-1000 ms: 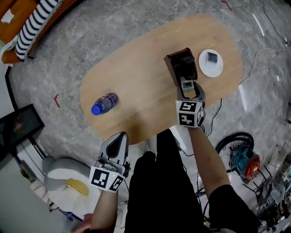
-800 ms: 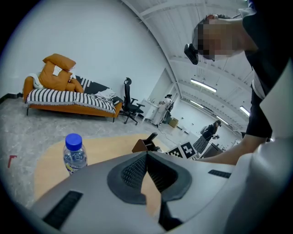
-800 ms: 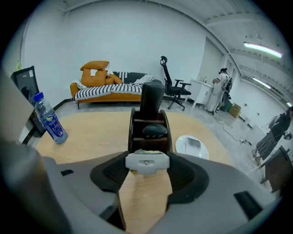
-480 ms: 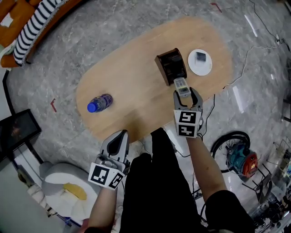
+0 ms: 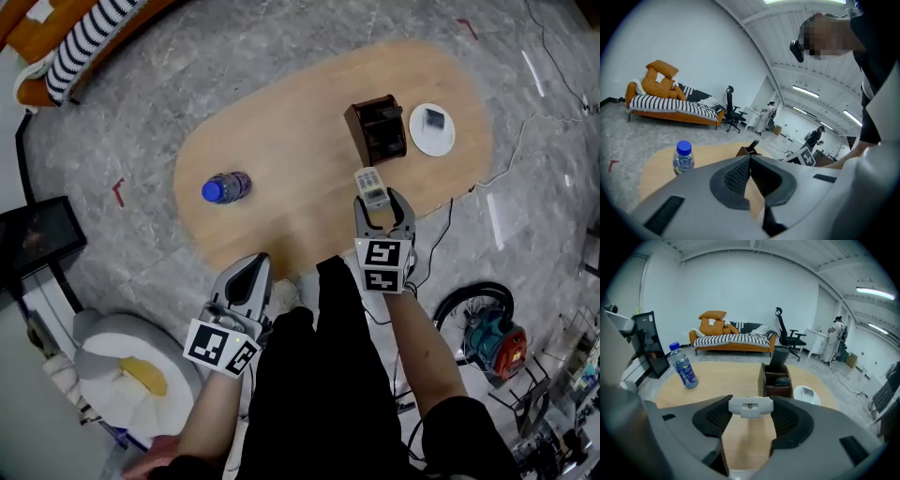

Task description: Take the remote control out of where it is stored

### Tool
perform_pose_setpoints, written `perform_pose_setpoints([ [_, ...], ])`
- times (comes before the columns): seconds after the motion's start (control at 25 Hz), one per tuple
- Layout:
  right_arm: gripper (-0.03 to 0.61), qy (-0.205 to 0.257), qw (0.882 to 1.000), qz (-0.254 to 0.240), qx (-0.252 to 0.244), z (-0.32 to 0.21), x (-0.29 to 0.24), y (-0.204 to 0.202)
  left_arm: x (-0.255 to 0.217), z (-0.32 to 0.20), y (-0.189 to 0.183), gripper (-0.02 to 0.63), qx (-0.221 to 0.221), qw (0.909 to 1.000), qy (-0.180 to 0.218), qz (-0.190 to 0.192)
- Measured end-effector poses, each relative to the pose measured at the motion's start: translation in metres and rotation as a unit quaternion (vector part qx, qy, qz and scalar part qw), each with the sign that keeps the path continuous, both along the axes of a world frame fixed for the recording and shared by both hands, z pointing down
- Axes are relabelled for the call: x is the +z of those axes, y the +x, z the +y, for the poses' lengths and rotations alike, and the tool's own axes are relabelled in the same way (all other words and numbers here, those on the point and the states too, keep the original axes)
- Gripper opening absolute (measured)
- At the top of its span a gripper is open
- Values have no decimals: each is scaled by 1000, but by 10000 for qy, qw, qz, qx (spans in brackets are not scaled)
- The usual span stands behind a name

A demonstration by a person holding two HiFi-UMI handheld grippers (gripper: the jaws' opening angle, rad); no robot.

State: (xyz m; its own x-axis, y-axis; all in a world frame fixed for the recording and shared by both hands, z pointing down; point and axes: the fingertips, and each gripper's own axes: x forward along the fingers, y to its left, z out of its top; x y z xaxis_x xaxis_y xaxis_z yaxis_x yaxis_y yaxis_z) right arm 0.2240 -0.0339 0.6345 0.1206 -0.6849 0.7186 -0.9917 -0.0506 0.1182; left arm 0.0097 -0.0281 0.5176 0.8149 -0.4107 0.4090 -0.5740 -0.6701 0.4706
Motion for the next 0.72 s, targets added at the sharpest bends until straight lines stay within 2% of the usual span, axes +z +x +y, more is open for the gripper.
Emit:
perform_pose_setpoints([
  [0.2, 262, -181, 9979, -107, -618, -11, 27, -59, 9, 1, -37, 8, -294, 9994, 23, -176],
  [0.4, 262, -354, 9942, -256, -985, -25, 51, -95, 15, 4, -73, 8, -668, 9973, -15, -310],
  [0.52, 262, -439, 9923, -351, -1101, -36, 65, -110, 18, 7, -92, 8, -922, 9947, -70, -438],
  [0.72, 262, -475, 9921, -551, -1020, -45, 76, -127, 24, 5, -114, 8, -1138, 9921, -118, -510],
])
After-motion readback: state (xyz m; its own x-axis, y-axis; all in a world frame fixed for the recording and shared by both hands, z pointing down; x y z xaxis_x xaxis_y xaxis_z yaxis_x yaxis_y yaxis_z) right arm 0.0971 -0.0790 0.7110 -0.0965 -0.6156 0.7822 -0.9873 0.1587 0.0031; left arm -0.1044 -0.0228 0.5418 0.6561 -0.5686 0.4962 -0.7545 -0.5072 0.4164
